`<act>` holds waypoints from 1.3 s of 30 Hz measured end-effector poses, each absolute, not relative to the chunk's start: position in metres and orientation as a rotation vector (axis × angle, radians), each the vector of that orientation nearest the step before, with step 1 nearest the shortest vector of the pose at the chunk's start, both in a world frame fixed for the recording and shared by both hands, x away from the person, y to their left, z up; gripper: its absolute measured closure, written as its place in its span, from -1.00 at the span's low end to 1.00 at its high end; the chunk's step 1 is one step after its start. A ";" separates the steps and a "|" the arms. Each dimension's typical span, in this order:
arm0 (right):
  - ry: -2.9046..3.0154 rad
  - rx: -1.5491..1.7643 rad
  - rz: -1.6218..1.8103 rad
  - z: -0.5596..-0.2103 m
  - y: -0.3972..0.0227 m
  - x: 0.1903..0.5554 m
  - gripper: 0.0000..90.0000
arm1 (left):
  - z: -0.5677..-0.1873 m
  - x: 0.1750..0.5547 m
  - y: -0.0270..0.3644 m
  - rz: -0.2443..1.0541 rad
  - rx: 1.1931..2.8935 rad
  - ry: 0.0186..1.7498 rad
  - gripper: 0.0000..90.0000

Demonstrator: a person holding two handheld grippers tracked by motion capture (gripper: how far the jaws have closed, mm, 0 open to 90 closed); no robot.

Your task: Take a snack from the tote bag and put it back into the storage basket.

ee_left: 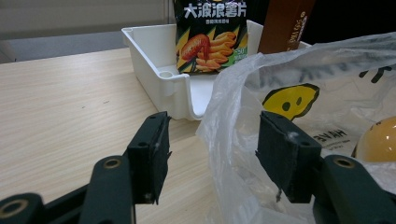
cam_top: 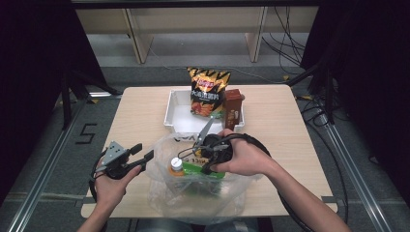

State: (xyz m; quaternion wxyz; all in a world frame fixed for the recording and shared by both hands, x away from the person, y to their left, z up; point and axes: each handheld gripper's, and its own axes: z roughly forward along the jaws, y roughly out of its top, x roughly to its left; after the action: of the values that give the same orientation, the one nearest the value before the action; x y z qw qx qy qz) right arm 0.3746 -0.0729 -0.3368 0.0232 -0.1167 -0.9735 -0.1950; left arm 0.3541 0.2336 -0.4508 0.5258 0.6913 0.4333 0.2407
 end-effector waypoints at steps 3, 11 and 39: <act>-3.020 -0.374 -0.622 -0.331 -0.075 0.375 1.00 | -0.451 0.355 0.233 0.569 1.648 1.034 -0.03; -3.038 -0.390 -0.674 -0.318 -0.081 0.378 1.00 | -0.451 0.354 0.233 0.569 1.650 1.034 -0.03; -3.069 -0.437 -0.821 -0.289 -0.091 0.392 1.00 | -0.450 0.354 0.234 0.576 1.653 1.034 -0.03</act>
State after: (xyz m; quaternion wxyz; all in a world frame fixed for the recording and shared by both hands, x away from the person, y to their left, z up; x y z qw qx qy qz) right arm 0.3917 -0.0907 -0.2891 -0.0328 -0.1362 -0.9565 -0.2558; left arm 0.3536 0.2336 -0.4503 0.5265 0.6913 0.4324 0.2409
